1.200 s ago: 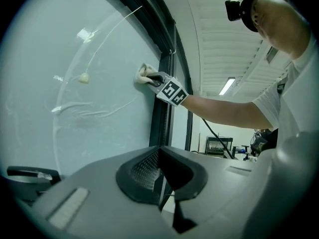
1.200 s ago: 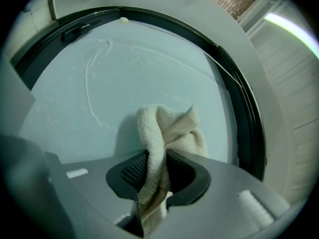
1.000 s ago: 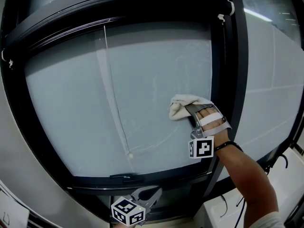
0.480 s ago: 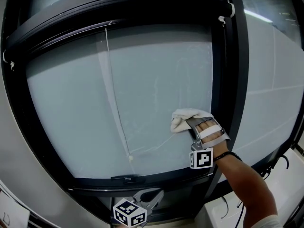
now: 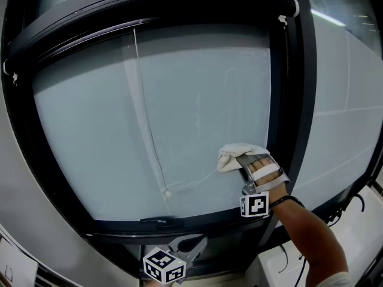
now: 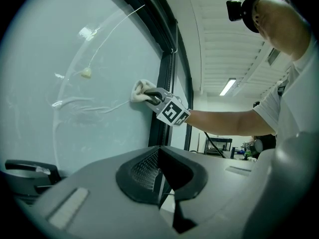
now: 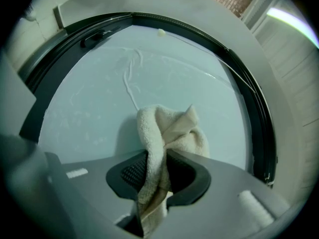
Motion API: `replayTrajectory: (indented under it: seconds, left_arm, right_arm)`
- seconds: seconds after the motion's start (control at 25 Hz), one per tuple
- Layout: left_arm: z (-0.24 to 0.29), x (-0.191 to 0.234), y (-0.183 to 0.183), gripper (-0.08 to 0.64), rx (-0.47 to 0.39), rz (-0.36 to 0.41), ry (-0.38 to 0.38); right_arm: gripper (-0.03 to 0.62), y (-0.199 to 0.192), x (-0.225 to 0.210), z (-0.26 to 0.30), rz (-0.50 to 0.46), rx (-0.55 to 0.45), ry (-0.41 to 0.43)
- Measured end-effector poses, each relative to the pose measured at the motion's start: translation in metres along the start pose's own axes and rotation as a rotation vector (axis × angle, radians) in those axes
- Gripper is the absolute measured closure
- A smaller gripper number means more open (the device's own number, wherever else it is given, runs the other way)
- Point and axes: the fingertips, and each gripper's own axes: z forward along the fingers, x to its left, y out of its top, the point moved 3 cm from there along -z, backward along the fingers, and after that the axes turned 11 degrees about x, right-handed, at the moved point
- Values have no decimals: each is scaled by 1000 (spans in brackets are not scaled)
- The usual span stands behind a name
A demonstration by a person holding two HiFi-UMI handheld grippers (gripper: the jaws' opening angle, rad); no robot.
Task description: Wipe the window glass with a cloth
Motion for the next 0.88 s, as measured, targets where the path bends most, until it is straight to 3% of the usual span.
replayTrajectory:
  seconds: [0.88]
  left_arm:
    - [-2,11,-3,543,8,3,14]
  right_arm:
    - [503,7,88,-27,-44,-30,140]
